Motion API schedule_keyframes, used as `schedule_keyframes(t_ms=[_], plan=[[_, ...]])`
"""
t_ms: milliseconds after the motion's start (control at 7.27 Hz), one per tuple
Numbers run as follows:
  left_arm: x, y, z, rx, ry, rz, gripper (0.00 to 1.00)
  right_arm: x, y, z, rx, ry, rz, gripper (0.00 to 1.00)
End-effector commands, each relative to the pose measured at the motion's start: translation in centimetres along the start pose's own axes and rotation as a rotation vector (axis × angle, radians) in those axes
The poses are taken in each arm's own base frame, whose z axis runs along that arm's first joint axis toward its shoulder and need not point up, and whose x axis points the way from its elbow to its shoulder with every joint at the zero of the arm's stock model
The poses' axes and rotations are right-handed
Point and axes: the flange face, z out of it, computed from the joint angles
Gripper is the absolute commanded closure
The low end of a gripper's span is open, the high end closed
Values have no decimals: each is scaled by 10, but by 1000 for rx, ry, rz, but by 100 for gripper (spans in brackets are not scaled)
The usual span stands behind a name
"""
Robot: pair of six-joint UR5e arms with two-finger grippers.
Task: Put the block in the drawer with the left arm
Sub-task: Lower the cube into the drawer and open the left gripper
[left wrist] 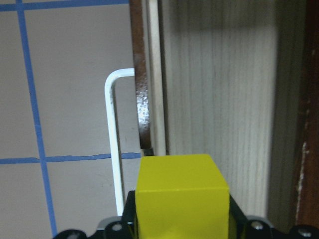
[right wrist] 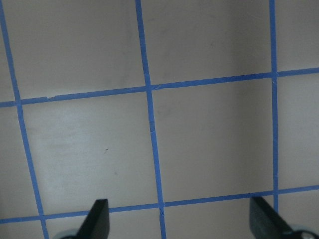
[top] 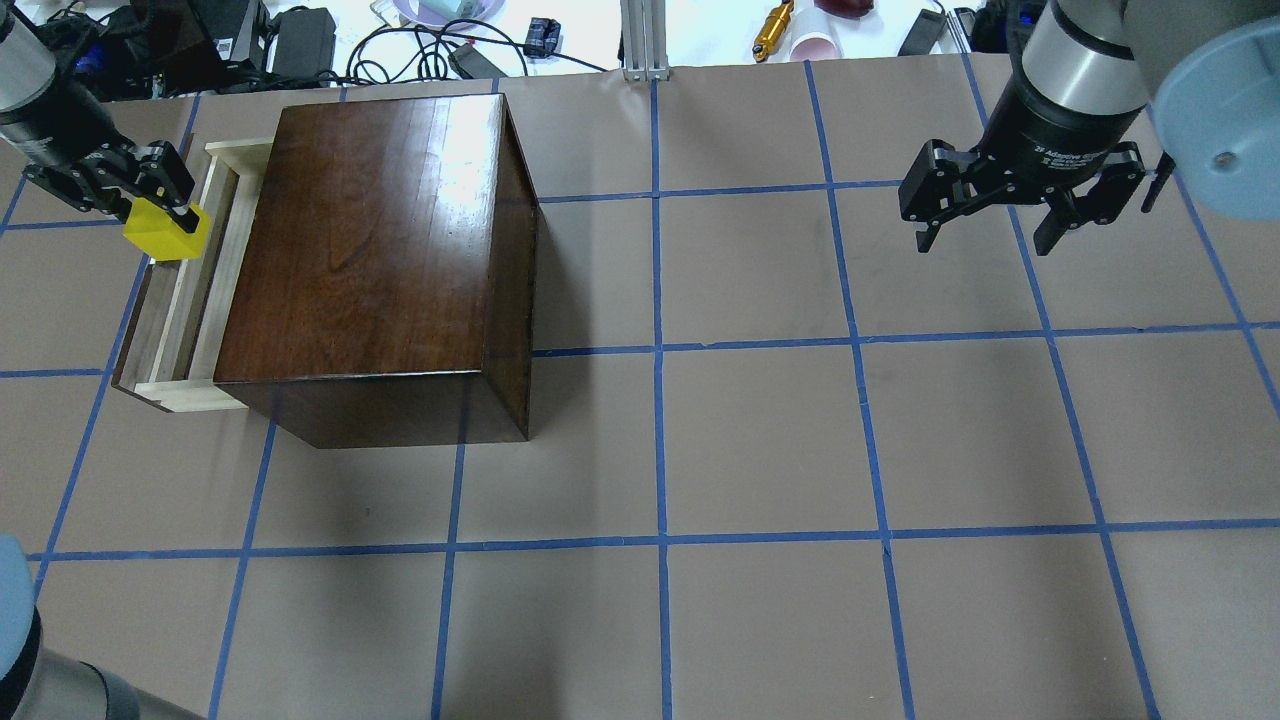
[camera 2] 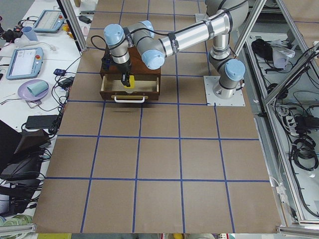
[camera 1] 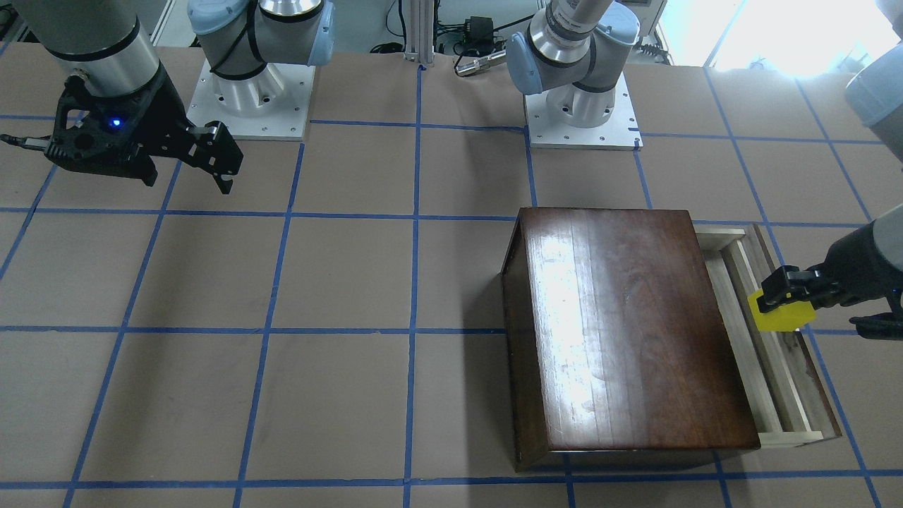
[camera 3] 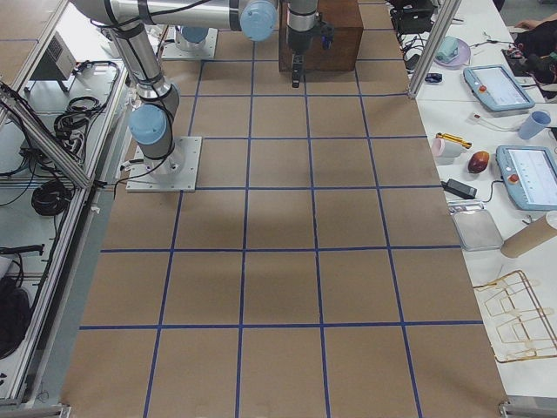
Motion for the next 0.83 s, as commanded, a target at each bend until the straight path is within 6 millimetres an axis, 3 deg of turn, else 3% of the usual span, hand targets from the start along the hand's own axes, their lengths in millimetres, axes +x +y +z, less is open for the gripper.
schedule_keyframes(t_ms=[0,275,688], plan=[[3,2,16,-20,14,-32,73,0,0,0,0,0,0,0],[7,2,25,-36,21,-68,73,0,0,0,0,2,0,0],[7,5,54,-67,32,-69,74,0,0,0,0,0,0,0]])
